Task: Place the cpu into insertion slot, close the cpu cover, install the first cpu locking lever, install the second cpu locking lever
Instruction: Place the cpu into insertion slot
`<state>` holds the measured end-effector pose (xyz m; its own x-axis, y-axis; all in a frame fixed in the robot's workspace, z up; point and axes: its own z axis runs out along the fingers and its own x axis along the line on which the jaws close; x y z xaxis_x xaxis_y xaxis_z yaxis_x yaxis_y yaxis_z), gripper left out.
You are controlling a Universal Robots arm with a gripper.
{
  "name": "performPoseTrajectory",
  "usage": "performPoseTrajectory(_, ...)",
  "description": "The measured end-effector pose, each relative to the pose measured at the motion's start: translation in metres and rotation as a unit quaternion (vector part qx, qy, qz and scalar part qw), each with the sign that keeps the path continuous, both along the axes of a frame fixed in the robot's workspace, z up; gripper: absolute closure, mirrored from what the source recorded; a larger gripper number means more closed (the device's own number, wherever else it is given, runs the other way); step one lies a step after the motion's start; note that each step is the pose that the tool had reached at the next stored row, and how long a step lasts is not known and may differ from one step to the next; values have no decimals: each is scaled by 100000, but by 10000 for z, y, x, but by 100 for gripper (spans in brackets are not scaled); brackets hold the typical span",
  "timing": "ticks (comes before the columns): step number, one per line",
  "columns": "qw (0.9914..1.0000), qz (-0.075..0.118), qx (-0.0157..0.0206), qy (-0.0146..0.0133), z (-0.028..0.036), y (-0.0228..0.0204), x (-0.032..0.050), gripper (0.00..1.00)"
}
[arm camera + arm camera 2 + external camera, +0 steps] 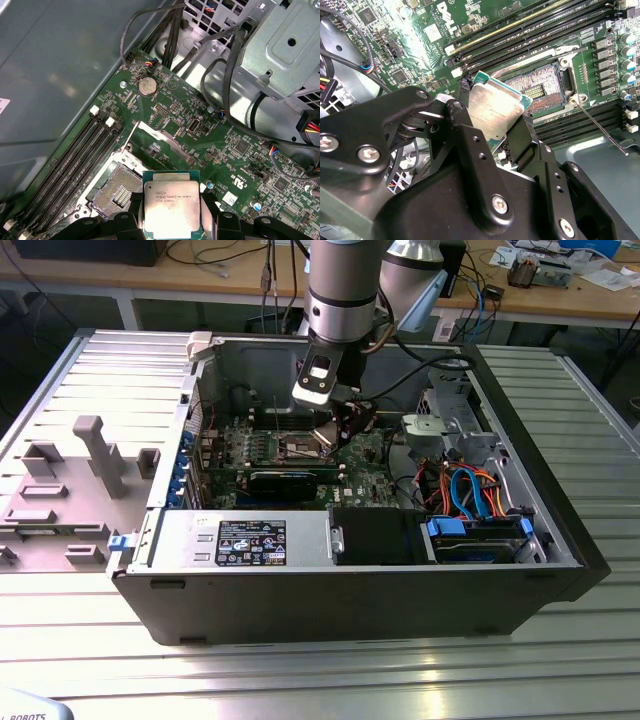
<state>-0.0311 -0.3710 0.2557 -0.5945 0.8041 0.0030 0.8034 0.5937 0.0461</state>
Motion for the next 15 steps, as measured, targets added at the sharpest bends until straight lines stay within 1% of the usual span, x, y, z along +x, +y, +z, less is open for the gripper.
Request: performPoseTrajectory(15, 99999, -427, -58, 0, -2, 0, 0, 46)
